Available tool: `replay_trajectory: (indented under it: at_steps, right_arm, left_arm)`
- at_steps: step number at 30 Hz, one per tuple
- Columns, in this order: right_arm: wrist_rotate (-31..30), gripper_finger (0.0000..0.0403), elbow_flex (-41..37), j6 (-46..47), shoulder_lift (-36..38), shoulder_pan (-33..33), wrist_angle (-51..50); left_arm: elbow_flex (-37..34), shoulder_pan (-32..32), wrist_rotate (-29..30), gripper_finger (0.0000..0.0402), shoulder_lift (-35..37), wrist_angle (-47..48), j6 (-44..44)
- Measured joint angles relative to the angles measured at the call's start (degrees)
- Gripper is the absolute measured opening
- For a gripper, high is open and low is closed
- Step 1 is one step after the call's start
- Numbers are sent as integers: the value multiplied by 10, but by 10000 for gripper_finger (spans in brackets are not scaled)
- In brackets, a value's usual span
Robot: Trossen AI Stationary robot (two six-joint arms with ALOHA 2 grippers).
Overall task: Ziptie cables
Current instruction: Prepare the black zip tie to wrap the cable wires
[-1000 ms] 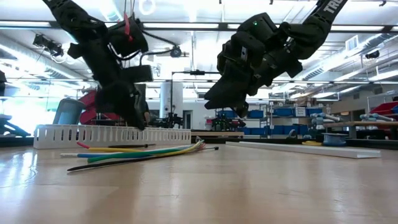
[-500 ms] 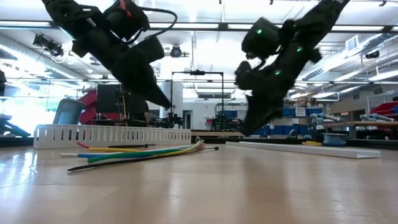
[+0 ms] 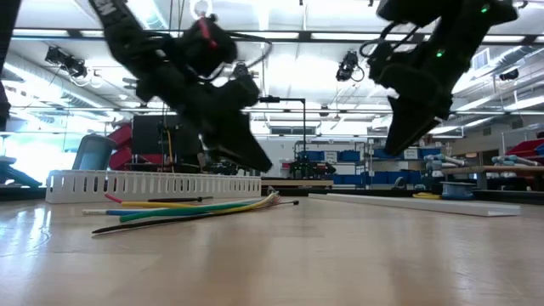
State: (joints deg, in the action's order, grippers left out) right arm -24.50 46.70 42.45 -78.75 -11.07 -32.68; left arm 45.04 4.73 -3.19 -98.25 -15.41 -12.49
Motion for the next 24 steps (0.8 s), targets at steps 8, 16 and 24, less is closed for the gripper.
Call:
replay_trajectory:
  at_steps: [8,16,24]
  right_arm:
    - [-31,100,0,15,12,-40,-7]
    - [-30,100,0,16,12,-64,-8]
    - [-32,100,0,16,12,-84,-2]
  left_arm:
    - [151,-15,20,82,-99,145,-47]
    - [216,-15,74,82,-133,229,-111]
    - [219,-14,78,82,-140,257,-147]
